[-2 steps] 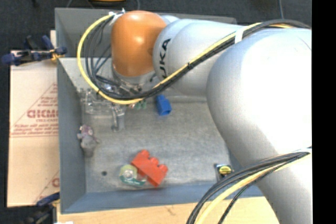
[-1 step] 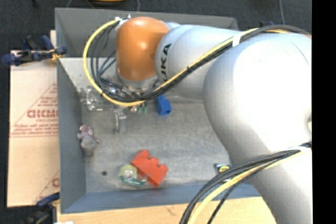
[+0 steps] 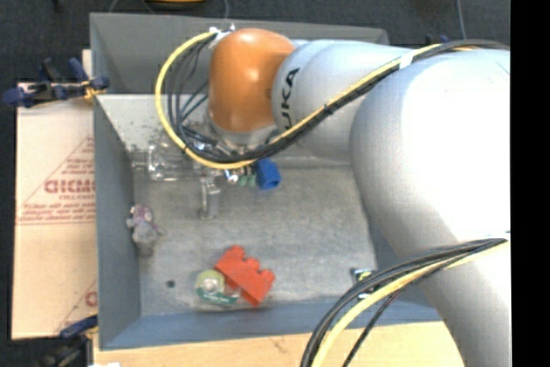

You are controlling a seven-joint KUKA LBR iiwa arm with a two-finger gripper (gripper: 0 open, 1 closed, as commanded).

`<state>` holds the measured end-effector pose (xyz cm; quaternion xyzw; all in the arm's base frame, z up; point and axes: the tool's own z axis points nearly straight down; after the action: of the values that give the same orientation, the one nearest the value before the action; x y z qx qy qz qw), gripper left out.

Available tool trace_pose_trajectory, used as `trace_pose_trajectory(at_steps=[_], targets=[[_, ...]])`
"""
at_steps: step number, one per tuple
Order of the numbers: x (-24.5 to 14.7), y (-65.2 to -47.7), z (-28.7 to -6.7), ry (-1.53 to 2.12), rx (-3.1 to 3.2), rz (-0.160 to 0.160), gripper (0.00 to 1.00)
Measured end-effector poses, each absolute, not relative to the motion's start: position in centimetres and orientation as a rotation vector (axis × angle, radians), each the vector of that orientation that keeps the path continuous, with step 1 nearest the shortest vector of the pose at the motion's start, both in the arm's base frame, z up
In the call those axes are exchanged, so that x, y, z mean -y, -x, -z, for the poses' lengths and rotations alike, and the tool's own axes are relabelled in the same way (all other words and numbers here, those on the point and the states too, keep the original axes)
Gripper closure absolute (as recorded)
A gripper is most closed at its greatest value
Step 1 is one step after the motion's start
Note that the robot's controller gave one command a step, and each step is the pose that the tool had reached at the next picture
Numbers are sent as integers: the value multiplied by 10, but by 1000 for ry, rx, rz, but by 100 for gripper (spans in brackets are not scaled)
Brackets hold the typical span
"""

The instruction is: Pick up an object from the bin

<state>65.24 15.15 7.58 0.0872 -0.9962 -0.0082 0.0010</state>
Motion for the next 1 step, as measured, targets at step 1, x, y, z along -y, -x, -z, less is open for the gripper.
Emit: trace_pose_trajectory(at_steps=[1], targets=[[-147,-661,-82,-269,3166,18,100]])
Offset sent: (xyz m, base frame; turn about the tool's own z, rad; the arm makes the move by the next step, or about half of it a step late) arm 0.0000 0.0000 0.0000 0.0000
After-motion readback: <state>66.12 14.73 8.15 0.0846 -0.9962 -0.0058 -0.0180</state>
